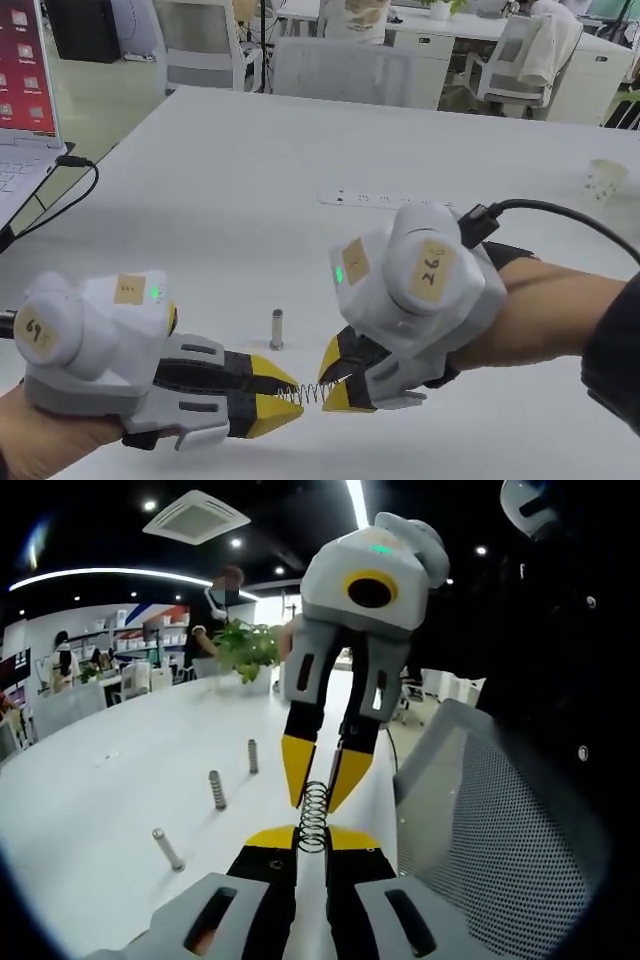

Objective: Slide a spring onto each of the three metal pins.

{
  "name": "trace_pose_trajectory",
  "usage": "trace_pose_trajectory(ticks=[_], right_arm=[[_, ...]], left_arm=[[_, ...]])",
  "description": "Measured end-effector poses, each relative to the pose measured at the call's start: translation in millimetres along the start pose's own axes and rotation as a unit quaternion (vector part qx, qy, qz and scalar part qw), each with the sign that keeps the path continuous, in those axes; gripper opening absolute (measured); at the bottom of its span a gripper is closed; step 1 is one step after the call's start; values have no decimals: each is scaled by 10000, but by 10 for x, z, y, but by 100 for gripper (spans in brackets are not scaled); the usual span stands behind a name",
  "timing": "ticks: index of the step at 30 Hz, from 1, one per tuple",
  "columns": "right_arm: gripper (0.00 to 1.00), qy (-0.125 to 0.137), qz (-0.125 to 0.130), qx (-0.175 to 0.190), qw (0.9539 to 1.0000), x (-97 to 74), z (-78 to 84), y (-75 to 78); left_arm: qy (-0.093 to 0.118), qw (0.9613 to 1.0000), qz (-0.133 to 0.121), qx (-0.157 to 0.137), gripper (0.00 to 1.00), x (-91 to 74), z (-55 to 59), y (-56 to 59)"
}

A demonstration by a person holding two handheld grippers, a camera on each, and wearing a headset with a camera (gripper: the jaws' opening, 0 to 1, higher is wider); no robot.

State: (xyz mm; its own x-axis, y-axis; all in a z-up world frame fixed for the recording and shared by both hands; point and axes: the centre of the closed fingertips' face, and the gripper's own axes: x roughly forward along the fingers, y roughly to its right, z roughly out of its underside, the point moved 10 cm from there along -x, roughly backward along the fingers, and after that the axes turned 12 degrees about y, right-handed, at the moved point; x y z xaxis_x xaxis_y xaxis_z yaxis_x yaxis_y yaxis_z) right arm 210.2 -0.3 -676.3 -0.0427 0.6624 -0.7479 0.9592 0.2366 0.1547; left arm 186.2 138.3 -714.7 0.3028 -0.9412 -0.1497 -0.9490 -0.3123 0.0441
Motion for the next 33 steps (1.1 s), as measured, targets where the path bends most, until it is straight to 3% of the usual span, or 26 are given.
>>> trace_pose_trajectory(ticks=[13,33], right_arm=[[9,78,-31,176,9998,53,62,3],[9,101,-81,86,9999,-36,-75,-10]], left_arm=[[199,9998,44,-54,2,-16,-43,15],[37,9999,72,71,3,2,-14,25]])
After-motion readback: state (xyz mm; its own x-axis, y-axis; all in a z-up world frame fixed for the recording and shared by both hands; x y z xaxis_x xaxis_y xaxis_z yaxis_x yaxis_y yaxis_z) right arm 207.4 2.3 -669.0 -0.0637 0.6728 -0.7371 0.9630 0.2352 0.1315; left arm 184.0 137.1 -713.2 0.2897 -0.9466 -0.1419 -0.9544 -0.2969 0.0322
